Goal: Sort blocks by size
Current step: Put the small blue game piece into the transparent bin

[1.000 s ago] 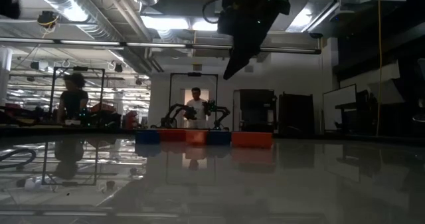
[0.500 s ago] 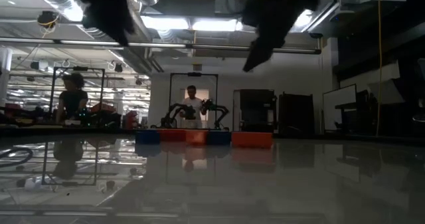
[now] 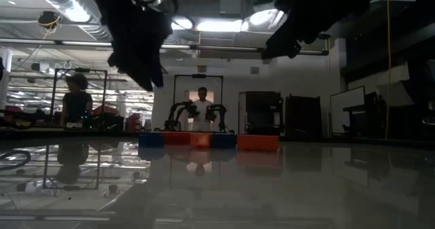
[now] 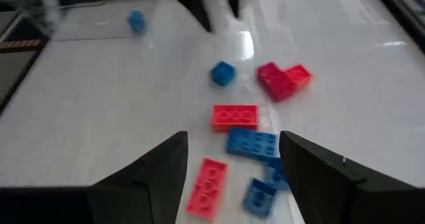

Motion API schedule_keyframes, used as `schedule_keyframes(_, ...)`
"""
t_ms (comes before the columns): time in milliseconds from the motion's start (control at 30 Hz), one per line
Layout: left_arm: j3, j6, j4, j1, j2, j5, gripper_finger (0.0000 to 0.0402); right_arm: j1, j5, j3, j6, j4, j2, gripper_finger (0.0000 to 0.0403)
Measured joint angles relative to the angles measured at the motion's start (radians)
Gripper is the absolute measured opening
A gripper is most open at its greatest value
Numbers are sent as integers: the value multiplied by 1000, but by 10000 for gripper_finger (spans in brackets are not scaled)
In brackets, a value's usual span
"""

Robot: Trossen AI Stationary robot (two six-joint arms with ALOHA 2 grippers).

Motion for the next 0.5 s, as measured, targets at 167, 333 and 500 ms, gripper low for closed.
schedule_keyframes(167, 0, 28, 9, -1, 102, 1, 208, 99, 161, 0, 2, 30, -1, 237)
schedule_keyframes(333, 0, 30, 29, -1, 185, 45, 208, 199, 318, 0, 1, 76, -1, 237)
schedule_keyframes(500, 0, 52, 59, -1, 228, 49, 208, 265, 411, 0, 29, 72, 0, 237)
